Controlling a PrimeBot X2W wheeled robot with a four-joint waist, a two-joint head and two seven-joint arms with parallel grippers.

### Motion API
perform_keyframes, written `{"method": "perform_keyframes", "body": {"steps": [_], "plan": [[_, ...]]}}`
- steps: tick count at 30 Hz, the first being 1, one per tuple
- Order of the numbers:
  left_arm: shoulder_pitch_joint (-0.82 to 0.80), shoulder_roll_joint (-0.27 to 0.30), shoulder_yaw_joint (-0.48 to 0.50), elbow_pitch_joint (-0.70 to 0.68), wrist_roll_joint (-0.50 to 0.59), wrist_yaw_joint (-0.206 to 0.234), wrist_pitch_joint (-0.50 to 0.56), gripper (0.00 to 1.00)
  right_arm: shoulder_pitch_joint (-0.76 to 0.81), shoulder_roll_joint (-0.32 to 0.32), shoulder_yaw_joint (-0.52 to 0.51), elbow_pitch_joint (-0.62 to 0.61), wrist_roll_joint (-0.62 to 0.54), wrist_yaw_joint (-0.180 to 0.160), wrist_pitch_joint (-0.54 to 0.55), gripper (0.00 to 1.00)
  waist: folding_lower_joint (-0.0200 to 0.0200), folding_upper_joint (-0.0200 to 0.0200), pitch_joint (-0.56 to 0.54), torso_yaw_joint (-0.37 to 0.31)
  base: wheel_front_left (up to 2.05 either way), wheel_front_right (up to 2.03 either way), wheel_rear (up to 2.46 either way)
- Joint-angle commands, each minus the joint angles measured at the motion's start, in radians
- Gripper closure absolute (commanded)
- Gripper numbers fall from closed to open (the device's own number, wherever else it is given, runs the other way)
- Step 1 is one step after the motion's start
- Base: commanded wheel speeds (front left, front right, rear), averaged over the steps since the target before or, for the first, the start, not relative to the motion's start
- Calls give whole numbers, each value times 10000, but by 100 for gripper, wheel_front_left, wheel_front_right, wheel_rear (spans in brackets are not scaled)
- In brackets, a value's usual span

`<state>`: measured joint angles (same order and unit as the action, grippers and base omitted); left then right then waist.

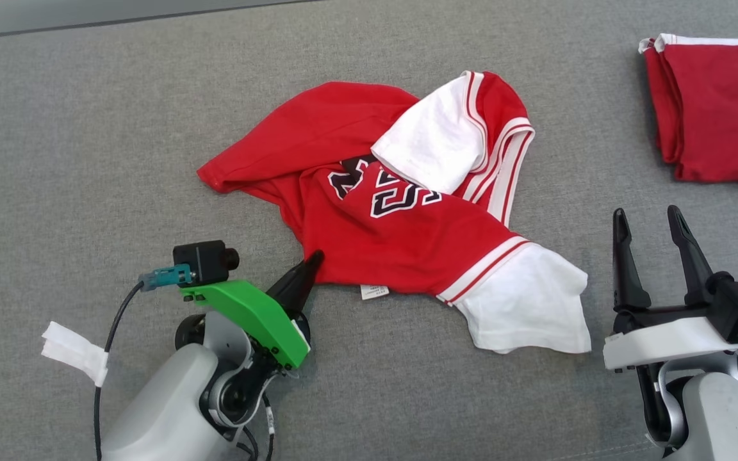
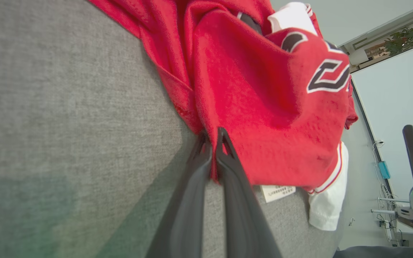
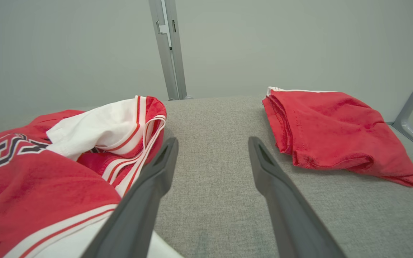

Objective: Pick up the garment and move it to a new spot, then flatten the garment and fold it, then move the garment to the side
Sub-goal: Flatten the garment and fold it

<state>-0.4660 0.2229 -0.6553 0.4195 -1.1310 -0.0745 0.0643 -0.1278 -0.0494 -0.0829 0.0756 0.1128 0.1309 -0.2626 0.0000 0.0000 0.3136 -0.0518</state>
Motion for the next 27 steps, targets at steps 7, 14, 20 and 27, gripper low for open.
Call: {"method": "perform_keyframes", "body": {"steps": [7, 14, 20, 27], "plan": [[-60, 1311, 28, -1613, 1023, 687, -168, 100, 544, -22, -147, 224, 331, -5, -29, 0, 0, 0, -1283, -54, 0, 0, 0], [-288, 2188, -718, -4039, 2433, 1857, 831, 100, 930, -24, -7, 356, 450, -5, -29, 0, 0, 0, -1879, -161, 0, 0, 0], [-591, 1421, -1968, -4303, 3285, 2338, 1543, 100, 859, -21, 111, 315, 375, -5, -29, 0, 0, 0, -1748, -463, 0, 0, 0], [-953, -62, -3057, -2194, 4018, 1993, 972, 100, 630, -19, 177, 272, 272, -5, -29, 0, 0, 0, -1220, -939, 0, 0, 0]]}}
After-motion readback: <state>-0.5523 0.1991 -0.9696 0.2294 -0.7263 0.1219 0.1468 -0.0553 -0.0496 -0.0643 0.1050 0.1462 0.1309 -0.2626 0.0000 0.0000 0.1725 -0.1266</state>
